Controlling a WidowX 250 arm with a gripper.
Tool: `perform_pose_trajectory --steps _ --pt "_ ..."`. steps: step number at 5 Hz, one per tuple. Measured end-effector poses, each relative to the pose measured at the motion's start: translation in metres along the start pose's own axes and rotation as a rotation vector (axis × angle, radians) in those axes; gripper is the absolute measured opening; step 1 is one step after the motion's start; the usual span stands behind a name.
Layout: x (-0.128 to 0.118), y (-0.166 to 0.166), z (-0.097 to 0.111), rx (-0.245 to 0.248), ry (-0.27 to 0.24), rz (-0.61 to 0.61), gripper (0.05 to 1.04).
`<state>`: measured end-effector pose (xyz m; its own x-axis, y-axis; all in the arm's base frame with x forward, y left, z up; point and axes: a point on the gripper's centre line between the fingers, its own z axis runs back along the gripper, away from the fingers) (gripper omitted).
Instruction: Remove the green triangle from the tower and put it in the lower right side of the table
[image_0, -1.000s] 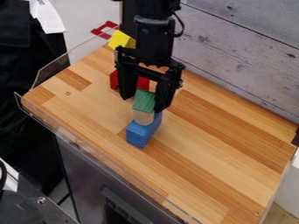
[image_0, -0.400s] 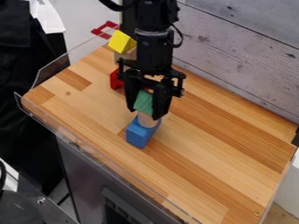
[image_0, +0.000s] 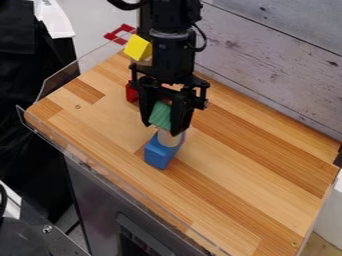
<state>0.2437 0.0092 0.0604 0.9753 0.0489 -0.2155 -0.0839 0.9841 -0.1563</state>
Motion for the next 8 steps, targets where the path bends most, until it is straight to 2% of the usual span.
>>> perform_pose_trajectory --steps 1,2,4,5,6,8 --pt "-0.002 0.001 0.003 0.017 0.001 0.003 0.599" --pt "-0.004 -0.002 0.013 0.045 -0.027 -0.01 0.599" --pt "-0.006 -0.045 0.017 0.092 -0.064 -0.114 0.599" --pt "-0.006 -0.063 0.012 0.081 -0.071 -0.154 0.599" --pt "-0.004 -0.073 -0.003 0.095 -0.03 -0.168 0.599" --pt "-0.002 -0.097 -0.019 0.115 -0.031 -0.199 0.599"
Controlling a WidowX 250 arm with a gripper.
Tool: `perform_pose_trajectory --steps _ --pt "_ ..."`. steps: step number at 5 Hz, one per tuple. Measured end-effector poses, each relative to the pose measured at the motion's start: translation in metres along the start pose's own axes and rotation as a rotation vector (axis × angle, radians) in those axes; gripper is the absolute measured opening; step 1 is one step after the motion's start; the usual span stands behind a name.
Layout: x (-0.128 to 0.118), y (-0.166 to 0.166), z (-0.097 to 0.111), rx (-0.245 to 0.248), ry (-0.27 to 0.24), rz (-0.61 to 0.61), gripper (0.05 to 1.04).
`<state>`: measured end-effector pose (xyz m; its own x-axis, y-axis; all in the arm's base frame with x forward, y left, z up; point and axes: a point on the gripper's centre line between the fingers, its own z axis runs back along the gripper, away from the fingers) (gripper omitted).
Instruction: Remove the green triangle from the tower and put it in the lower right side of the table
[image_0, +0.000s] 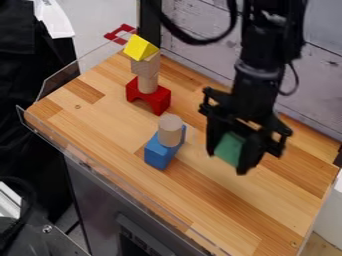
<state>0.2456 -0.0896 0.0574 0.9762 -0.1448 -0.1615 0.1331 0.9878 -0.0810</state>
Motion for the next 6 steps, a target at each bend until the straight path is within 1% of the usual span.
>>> perform_pose_trajectory --steps 1,2,3,4,5,6 --pt "0.002 -0.013 -0.016 0.011 0.033 -0.022 0.598" --pt "0.005 -0.025 -0.027 0.02 0.051 -0.047 0.599" --pt "0.006 -0.032 -0.037 0.014 0.07 -0.053 0.599" --pt "0.008 -0.034 -0.041 0.003 0.057 -0.043 0.598" --pt "0.005 -0.034 -0.048 -0.009 0.053 -0.022 0.599" --pt "0.005 -0.029 -0.056 -0.005 0.078 -0.011 0.598"
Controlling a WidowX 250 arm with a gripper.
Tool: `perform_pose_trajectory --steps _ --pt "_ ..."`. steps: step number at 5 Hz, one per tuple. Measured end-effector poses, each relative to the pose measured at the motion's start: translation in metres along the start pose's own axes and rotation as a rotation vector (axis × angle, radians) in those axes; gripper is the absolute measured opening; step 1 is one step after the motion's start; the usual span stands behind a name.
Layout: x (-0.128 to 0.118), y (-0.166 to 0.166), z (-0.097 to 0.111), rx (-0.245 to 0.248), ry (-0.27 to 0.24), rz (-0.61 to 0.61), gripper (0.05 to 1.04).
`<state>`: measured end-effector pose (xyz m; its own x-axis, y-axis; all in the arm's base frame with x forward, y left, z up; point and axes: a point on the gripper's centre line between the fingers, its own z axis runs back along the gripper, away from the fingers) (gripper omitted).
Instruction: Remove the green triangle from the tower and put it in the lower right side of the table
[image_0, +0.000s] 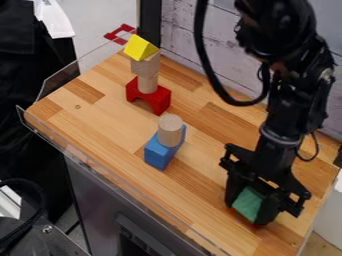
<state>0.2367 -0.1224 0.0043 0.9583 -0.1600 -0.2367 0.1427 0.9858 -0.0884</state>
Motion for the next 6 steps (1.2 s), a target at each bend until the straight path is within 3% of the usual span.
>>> perform_pose_trajectory --steps 1,2,4,5,6 --pt "0.007 0.002 -0.002 0.02 0.008 -0.014 0.673" --pt "0.007 0.002 -0.005 0.024 0.026 -0.004 0.926" --pt "-0.004 0.0 -0.003 0.029 0.036 0.011 0.987" --pt "-0.013 0.009 0.018 0.059 -0.026 0.017 0.987" --pt "-0.014 0.03 0.069 0.065 -0.177 0.046 0.987"
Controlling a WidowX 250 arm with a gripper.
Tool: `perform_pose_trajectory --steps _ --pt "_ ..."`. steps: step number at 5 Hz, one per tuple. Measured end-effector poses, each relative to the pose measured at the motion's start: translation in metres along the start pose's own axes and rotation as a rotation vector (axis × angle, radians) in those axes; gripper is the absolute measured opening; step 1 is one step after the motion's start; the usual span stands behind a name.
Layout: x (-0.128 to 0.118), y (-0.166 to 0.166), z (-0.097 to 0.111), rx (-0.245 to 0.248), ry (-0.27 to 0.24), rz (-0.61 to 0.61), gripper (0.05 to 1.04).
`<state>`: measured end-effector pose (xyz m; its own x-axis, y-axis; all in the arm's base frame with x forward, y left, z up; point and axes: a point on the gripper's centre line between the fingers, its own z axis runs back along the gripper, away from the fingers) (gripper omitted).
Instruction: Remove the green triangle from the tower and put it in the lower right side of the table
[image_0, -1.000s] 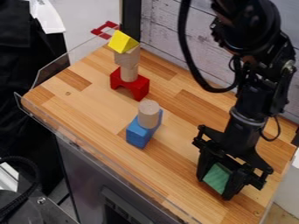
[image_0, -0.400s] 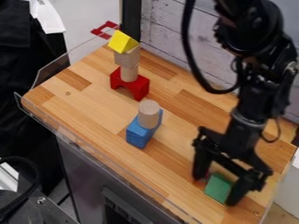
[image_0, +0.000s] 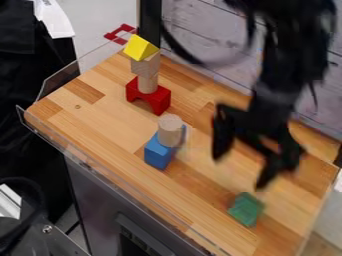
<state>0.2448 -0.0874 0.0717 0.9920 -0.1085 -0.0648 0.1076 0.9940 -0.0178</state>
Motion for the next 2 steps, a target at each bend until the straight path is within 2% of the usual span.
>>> perform_pose_trajectory --steps 1,2 --pt "0.012 0.038 0.018 -0.012 -0.032 0.052 0.987" --pt "0.01 0.055 0.02 -0.008 -0.009 0.075 0.989"
